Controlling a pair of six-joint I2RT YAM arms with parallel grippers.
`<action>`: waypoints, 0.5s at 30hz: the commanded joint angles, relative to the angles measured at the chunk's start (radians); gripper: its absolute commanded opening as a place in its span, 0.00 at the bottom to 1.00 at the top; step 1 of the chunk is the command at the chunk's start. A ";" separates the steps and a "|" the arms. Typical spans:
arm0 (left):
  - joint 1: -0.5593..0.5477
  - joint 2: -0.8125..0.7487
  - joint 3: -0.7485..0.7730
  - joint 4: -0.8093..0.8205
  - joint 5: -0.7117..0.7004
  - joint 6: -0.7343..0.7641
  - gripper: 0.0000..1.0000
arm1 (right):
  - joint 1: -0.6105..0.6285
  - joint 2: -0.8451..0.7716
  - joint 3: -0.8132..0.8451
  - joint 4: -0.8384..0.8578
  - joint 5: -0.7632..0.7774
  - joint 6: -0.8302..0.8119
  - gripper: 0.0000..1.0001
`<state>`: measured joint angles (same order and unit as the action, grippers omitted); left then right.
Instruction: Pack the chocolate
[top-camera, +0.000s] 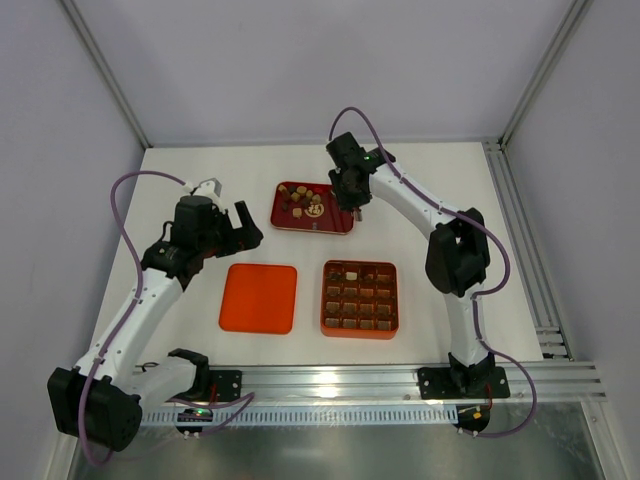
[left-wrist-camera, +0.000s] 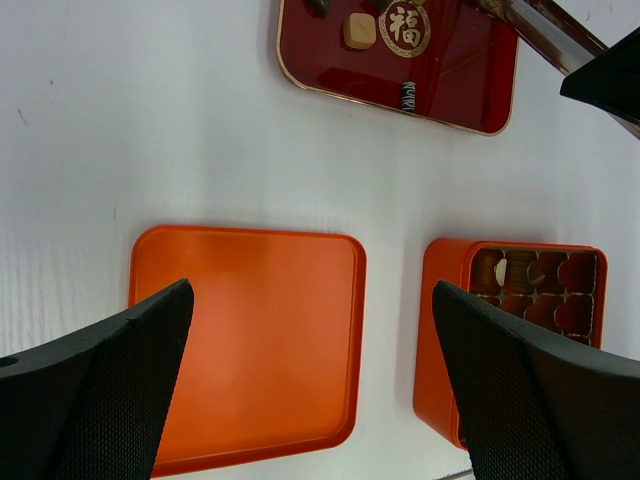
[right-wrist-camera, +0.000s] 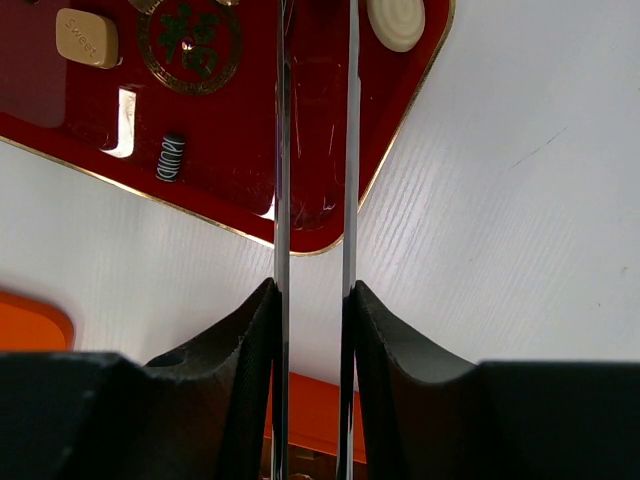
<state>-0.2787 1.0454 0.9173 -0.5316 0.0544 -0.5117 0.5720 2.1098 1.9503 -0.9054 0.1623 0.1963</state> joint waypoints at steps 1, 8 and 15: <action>0.003 -0.002 0.002 0.021 0.010 0.013 1.00 | -0.001 -0.001 0.021 0.030 0.002 0.008 0.34; 0.003 -0.001 0.000 0.021 0.012 0.015 1.00 | -0.001 -0.034 0.018 0.028 -0.004 0.009 0.31; 0.003 -0.001 0.002 0.021 0.010 0.013 1.00 | -0.001 -0.106 -0.033 0.039 -0.020 0.017 0.31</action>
<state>-0.2787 1.0454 0.9173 -0.5316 0.0540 -0.5117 0.5720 2.1021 1.9362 -0.8936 0.1532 0.2001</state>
